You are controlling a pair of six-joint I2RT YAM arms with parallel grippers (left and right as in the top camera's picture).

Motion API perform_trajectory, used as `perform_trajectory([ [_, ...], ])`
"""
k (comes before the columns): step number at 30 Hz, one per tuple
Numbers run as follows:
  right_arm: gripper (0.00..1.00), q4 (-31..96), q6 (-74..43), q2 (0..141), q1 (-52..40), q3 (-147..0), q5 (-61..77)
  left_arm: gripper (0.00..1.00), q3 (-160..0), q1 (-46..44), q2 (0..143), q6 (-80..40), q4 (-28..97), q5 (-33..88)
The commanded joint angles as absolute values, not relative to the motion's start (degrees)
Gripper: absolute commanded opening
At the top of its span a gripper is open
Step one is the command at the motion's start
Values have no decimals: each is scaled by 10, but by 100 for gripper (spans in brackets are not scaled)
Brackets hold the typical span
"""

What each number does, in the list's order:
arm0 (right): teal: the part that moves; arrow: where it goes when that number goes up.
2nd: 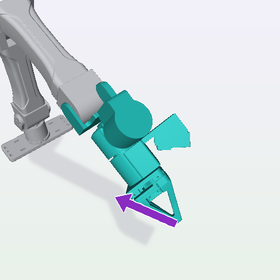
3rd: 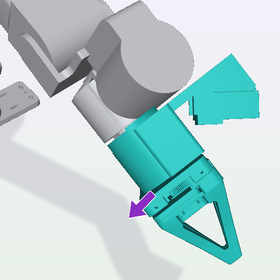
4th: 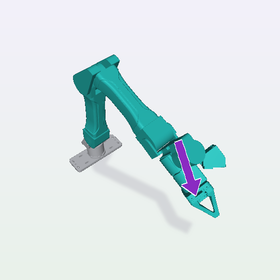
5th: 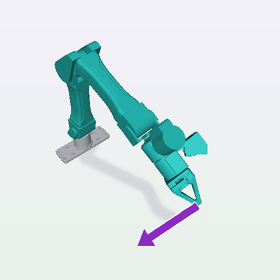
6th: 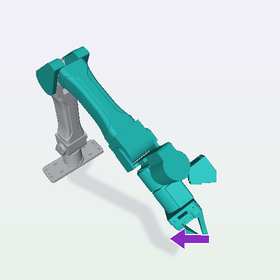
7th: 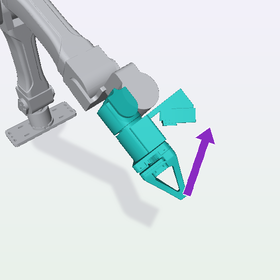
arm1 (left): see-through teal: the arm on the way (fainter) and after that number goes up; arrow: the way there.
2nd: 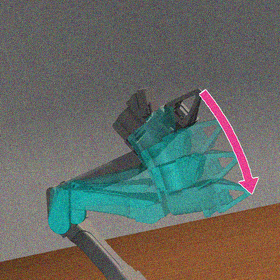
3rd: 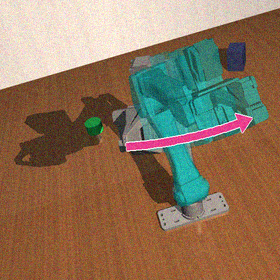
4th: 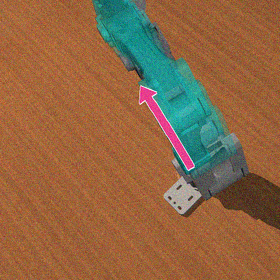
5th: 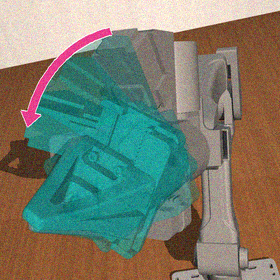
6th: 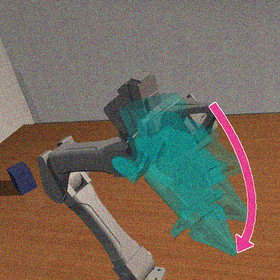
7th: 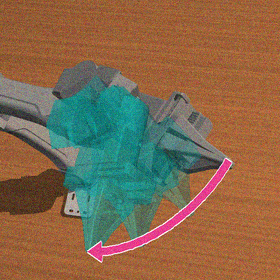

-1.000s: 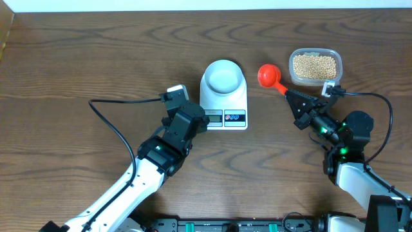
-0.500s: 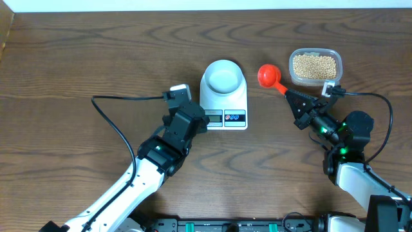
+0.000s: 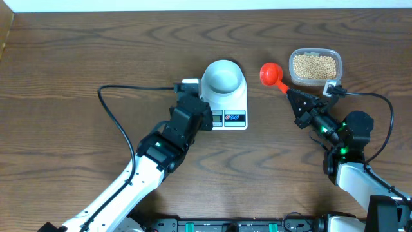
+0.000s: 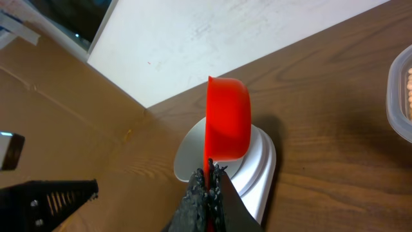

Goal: Scoop item into bowl and weigh 50g on scale

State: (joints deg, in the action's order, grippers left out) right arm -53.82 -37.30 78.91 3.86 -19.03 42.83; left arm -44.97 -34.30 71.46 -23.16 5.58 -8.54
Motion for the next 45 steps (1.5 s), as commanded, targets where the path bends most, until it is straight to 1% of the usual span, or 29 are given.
perform_trajectory([
  [1,1,-541,-376,791,41,-198,421,7,-471,-344,738,-189,60,-33],
  [10,1,-541,-376,791,41,-198,421,7,-523,-344,836,-144,94,84],
  [14,1,-541,-376,791,41,-198,421,7,-540,-345,870,-123,118,86],
  [25,1,-540,-372,791,41,-198,419,7,-540,-345,926,-92,98,87],
  [28,1,-540,-372,791,41,-198,419,7,-540,-345,942,-76,83,112],
  [45,1,-540,-372,791,41,-198,419,8,-540,-353,957,-25,60,114],
])
